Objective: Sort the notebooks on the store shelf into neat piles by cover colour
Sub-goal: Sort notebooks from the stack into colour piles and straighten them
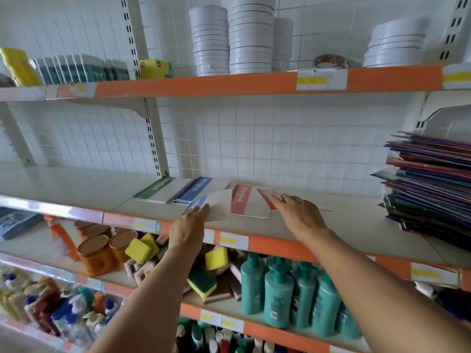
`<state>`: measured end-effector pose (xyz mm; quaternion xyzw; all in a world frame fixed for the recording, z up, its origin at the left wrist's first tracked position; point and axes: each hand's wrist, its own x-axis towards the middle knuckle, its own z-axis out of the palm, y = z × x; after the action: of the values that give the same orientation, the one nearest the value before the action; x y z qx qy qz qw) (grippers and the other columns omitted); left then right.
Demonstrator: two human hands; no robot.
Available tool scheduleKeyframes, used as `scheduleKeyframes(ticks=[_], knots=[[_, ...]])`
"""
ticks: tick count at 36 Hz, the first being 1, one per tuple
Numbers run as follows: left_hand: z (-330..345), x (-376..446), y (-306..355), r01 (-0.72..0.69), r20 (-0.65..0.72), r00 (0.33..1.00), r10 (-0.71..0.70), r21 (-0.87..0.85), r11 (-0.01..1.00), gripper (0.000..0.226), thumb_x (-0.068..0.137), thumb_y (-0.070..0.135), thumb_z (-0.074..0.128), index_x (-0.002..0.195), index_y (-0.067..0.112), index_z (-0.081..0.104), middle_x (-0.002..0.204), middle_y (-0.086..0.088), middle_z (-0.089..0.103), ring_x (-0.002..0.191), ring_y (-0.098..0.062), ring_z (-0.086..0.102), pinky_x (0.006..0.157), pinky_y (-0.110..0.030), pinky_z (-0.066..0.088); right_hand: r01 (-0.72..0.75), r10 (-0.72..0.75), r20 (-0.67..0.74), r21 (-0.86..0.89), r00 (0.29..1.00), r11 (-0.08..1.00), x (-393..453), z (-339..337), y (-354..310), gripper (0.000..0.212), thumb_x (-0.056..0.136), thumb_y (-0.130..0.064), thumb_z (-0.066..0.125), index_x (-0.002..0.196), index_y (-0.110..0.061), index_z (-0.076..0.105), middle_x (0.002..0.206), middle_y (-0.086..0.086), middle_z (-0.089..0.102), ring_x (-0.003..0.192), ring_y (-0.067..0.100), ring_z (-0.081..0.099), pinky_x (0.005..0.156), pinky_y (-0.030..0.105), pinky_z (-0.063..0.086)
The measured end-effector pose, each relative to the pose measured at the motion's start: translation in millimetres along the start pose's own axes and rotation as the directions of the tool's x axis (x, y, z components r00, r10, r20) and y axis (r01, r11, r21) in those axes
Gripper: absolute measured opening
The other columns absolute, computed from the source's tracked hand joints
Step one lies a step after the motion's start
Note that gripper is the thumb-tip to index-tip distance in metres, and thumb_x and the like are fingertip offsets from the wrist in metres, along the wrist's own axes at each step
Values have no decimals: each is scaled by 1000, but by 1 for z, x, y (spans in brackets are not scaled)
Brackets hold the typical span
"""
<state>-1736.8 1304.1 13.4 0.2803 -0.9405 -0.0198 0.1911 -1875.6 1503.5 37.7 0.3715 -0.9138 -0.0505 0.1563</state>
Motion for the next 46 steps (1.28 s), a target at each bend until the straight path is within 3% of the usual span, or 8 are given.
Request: scheduleKeyframes(ticks=[16, 31, 37, 41, 46], knots=[[30, 75, -37, 62, 29, 998, -59, -87, 994, 58, 96, 4, 34, 147, 33, 33, 150, 3, 37, 128, -27, 45, 94, -36, 41, 33, -33, 30, 21, 999, 999, 85, 34, -31, 77, 88, 1, 49, 151, -23, 13, 142, 10, 42, 119, 28, 51, 86, 36, 48], [84, 174, -107, -231, 77, 969, 235, -58, 971, 51, 96, 5, 36, 144, 25, 40, 145, -4, 44, 119, -31, 53, 94, -38, 43, -94, 91, 133, 17, 987, 995, 148, 74, -99, 63, 94, 1, 34, 152, -18, 17, 134, 11, 49, 115, 31, 55, 83, 40, 49], [102, 189, -120, -285, 130, 944, 302, -135, 949, 56, 94, 3, 36, 145, 25, 37, 148, -2, 40, 125, -32, 48, 98, -40, 42, -149, 94, 289, 176, 953, 973, 157, 81, -104, 52, 99, -19, 43, 148, -22, 27, 143, 5, 43, 124, 28, 47, 91, 39, 46], [103, 196, -124, -327, 194, 914, 356, -167, 930, 56, 95, 12, 40, 147, 29, 30, 150, 2, 34, 129, -27, 44, 100, -39, 41, -167, 81, 340, 233, 937, 958, 162, 77, -103, 54, 95, -40, 52, 144, -24, 35, 144, 1, 43, 128, 25, 44, 97, 39, 44], [102, 198, -127, -403, 292, 852, 433, -162, 901, 66, 93, 49, 51, 150, 29, 25, 153, 5, 29, 137, -20, 35, 104, -36, 36, -172, 79, 362, 235, 929, 957, 166, 77, -103, 55, 93, -34, 52, 144, -24, 33, 145, 0, 42, 128, 23, 43, 98, 37, 43]])
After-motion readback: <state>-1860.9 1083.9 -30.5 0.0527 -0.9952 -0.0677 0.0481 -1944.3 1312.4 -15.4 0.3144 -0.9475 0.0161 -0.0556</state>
